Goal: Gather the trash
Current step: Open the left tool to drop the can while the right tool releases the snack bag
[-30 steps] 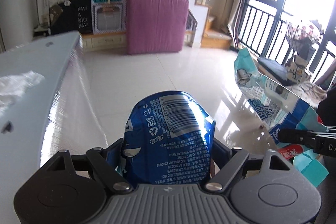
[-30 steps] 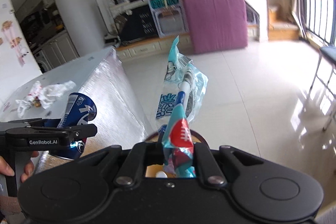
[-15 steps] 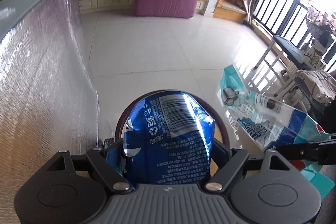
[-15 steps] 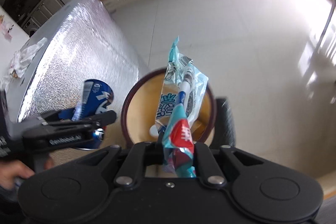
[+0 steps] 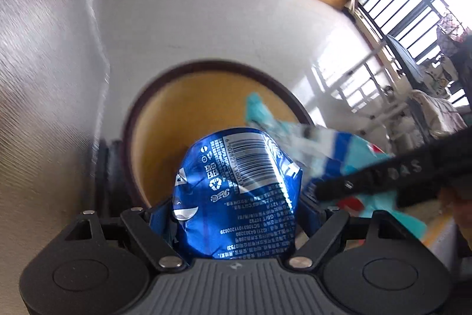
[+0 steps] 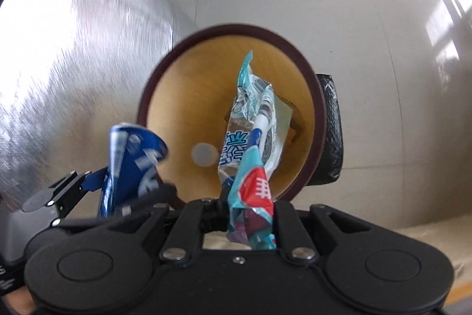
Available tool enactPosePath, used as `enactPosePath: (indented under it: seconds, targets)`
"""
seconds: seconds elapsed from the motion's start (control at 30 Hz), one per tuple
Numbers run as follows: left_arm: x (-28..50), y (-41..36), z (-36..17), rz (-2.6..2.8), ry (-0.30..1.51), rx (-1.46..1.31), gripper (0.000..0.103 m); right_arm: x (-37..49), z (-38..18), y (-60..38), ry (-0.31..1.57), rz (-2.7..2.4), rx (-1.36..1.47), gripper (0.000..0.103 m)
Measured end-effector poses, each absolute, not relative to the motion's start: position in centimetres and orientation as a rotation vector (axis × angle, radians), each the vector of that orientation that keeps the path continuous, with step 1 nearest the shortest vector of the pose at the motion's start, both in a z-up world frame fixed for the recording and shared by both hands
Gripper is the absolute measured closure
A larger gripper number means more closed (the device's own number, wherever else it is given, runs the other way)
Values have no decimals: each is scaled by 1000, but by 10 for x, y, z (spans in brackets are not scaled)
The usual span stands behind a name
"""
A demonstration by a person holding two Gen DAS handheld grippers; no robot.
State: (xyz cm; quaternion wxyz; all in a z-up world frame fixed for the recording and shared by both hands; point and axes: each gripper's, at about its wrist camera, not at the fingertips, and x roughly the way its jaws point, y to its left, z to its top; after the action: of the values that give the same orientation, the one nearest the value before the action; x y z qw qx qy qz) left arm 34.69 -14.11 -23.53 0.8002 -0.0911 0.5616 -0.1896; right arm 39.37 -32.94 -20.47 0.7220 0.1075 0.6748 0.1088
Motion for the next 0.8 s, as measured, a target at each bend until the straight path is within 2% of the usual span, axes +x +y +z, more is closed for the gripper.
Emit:
enactPosePath:
  seconds: [0.2,0.3,0.53,0.6,0.63,0.67,0.8]
  targets:
    - [352,-157,-275,-498,1332,-262,19,423,-216,-321,1483,286,12,90]
    - [366,-168,-293,-519,1386,-300,19,434,-219,-318,1471,332,-59,82]
    - [396,-179,-327,-490,1504,-304,17,450,-239,-305,1520,404,-175,81]
    - [398,-181,-327,-483,1504,-294,13,454,-237,-304,1507,404,-166,77]
    - [398,-180,-325,-485,1498,-295,9,456,-235,-302,1485,407,-156,71]
    - [398,-180,-324,-486,1491,-295,8,458,-232,-303,1466,415,-144,65]
    - [398,-179,-320,-473,1478,-291,8,463,-228,-298,1440,421,-115,54]
